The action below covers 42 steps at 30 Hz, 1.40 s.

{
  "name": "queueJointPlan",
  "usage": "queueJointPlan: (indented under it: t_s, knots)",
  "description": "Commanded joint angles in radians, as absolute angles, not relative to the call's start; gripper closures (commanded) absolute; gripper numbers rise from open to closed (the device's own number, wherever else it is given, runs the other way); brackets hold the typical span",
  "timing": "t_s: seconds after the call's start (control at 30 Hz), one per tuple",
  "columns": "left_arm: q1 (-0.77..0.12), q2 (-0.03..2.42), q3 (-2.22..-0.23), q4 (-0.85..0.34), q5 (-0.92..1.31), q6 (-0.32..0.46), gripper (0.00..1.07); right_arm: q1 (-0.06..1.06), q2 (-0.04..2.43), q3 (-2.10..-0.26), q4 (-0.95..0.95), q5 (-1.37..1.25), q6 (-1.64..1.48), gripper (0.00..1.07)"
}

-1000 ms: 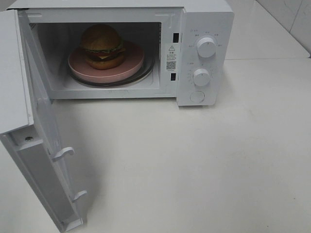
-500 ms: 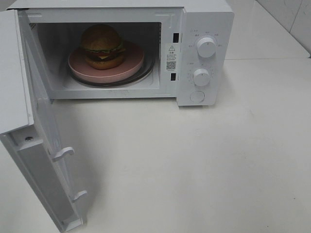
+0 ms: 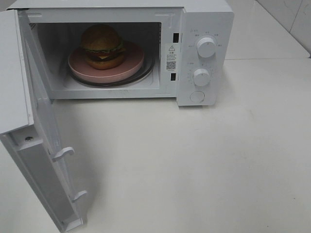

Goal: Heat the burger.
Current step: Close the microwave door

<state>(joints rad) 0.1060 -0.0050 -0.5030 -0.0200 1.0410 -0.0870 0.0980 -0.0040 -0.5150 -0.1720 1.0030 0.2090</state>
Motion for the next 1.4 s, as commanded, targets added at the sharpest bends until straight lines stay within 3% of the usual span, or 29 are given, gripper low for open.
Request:
queueJointPlan:
  t_s: [0.03,1.4]
  knots:
    - [0.098,-0.019,-0.501,-0.022,1.035,-0.092,0.09,0.091,-0.028,-0.514,-0.177,1.001,0.202,0.34]
    - [0.098,-0.019,-0.501,-0.022,1.035,-0.092,0.09,0.091,-0.028,-0.514,-0.177,1.001,0.202,0.34]
